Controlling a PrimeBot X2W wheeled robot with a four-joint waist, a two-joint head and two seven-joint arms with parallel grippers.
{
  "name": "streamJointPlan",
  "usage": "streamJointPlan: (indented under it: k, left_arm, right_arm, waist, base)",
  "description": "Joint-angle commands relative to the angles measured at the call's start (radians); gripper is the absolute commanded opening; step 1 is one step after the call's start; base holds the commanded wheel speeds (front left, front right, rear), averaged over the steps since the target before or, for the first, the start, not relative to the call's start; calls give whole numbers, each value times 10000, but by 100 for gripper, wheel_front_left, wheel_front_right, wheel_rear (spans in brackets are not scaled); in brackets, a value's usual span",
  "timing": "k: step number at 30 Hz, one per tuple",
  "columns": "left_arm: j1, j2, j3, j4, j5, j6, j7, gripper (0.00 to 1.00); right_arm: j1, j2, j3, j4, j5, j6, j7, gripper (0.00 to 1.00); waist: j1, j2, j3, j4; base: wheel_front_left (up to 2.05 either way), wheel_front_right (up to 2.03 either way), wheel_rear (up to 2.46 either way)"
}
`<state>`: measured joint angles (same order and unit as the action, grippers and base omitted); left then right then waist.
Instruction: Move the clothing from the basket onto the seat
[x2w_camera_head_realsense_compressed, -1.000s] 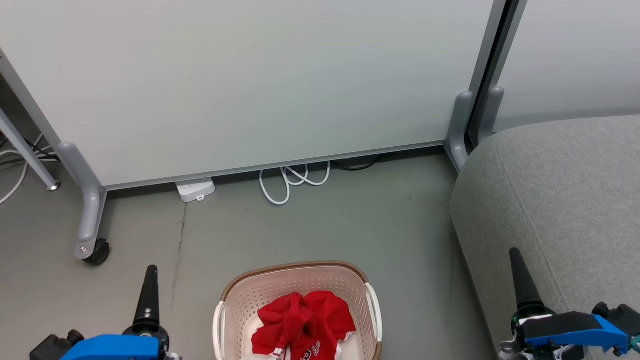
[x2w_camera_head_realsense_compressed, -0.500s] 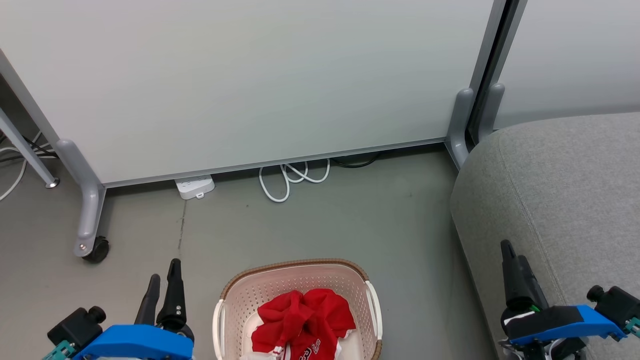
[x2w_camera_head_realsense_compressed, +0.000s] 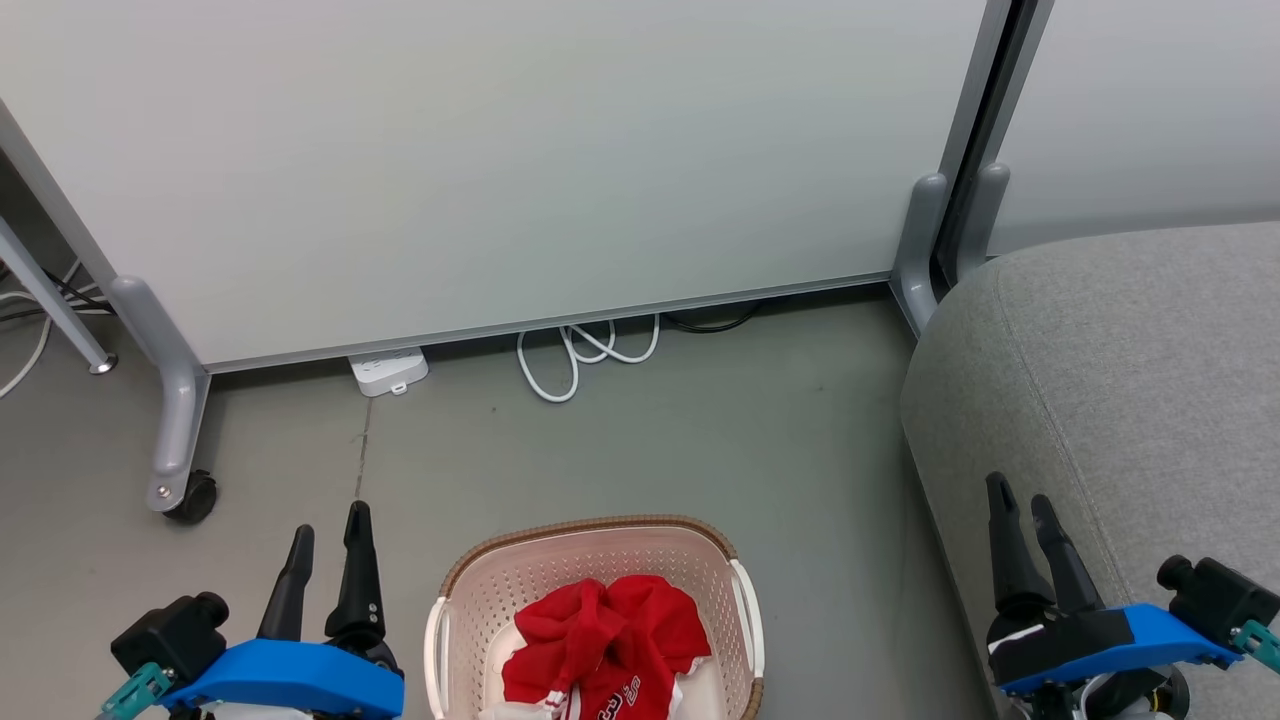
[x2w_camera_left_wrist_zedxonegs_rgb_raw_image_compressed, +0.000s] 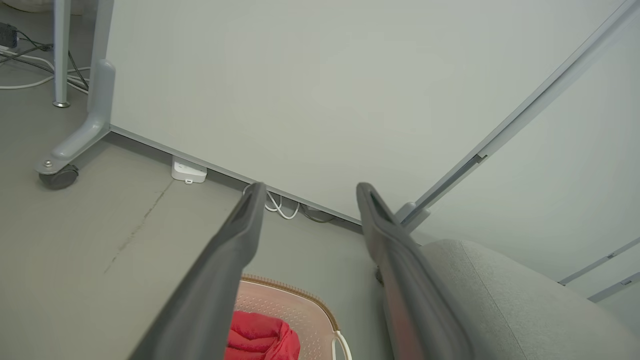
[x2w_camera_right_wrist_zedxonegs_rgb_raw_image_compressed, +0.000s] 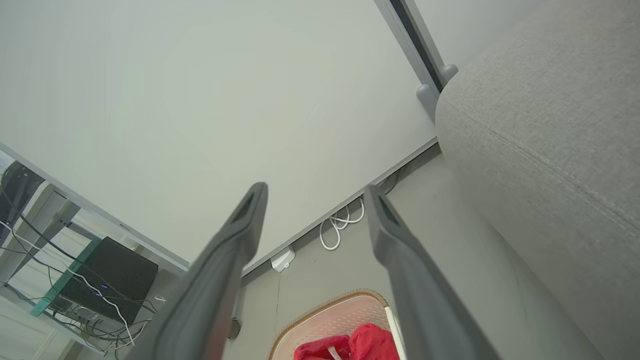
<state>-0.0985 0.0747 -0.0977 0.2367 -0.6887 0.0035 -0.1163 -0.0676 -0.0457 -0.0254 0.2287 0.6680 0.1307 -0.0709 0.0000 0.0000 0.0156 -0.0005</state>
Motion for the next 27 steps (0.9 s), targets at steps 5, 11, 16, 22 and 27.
streamJointPlan:
  k: [5, 11, 16, 22, 27]
  left_arm:
    - [-172, 50, 38, -155, 729, 56, -218, 100]
    - [-150, 2, 93, -127, 1222, 20, -373, 100]
    - [-159, -31, 125, -98, 1676, 14, -498, 100]
    - [-156, -54, 178, -30, 2147, -28, -654, 100]
    - [-165, -74, 228, 25, 2528, -29, -757, 100]
  right_arm:
    - [-193, -49, 75, -162, -769, 1, -138, 100]
    - [-188, -51, 175, -240, -1518, 1, -192, 100]
    - [-163, -53, 261, -337, -2121, 1, -222, 100]
    - [-142, -56, 320, -406, -2758, 1, -288, 100]
    - [-138, -57, 354, -438, -3241, 1, -345, 100]
  waist:
    - [0, 0, 19, -4]
    - [0, 0, 52, 15]
    - [0, 0, 80, 39]
    - [0, 0, 105, 32]
    - [0, 0, 115, 16]
  base:
    - [0, 0, 0]
    - [0, 0, 0]
    - [0, 0, 0]
    - [0, 0, 0]
    - [0, 0, 0]
